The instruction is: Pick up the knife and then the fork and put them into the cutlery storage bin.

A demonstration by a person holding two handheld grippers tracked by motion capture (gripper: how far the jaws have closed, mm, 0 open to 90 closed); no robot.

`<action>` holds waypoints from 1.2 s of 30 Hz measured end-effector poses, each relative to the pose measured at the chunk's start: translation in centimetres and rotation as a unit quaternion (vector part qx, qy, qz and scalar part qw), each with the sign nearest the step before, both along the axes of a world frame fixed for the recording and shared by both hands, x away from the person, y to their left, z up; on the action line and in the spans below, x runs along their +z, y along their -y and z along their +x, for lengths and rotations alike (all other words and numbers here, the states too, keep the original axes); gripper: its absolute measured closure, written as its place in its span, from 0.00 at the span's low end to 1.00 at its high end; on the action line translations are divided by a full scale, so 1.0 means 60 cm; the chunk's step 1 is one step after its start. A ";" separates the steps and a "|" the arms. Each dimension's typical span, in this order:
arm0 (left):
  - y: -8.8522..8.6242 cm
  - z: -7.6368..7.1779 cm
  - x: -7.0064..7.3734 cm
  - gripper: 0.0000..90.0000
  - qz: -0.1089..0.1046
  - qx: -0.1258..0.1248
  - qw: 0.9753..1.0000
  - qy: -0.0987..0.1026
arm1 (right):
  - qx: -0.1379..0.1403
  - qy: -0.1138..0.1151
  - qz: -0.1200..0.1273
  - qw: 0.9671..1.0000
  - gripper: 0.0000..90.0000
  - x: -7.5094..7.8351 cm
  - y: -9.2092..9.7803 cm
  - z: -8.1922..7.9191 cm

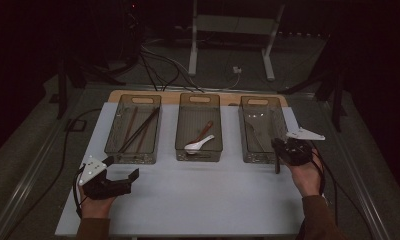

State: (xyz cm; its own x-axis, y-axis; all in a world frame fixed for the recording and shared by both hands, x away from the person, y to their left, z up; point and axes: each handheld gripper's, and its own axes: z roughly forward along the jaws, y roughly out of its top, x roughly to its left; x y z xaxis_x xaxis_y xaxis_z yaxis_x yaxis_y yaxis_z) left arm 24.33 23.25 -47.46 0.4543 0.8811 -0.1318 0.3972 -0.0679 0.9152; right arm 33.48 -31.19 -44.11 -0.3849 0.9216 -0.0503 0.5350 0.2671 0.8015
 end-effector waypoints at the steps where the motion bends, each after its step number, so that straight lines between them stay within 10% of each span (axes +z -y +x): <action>1: 0.000 0.000 0.000 0.01 0.000 0.000 1.000 0.000 | -0.002 0.000 0.000 1.000 0.89 0.001 0.000 0.002; 36: -0.002 0.002 0.000 0.01 -0.001 0.001 1.000 0.000 | -0.048 -0.016 0.015 0.999 0.89 -0.009 0.002 0.061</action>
State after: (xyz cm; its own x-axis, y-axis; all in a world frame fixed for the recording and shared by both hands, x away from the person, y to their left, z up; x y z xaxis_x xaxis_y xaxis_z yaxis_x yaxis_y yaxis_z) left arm 24.42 23.38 -47.47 0.4524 0.8818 -0.1332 0.3970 -0.0654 0.9155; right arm 37.16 -31.32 -44.64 -0.2965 0.9550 -0.0116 0.5817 0.1902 0.7909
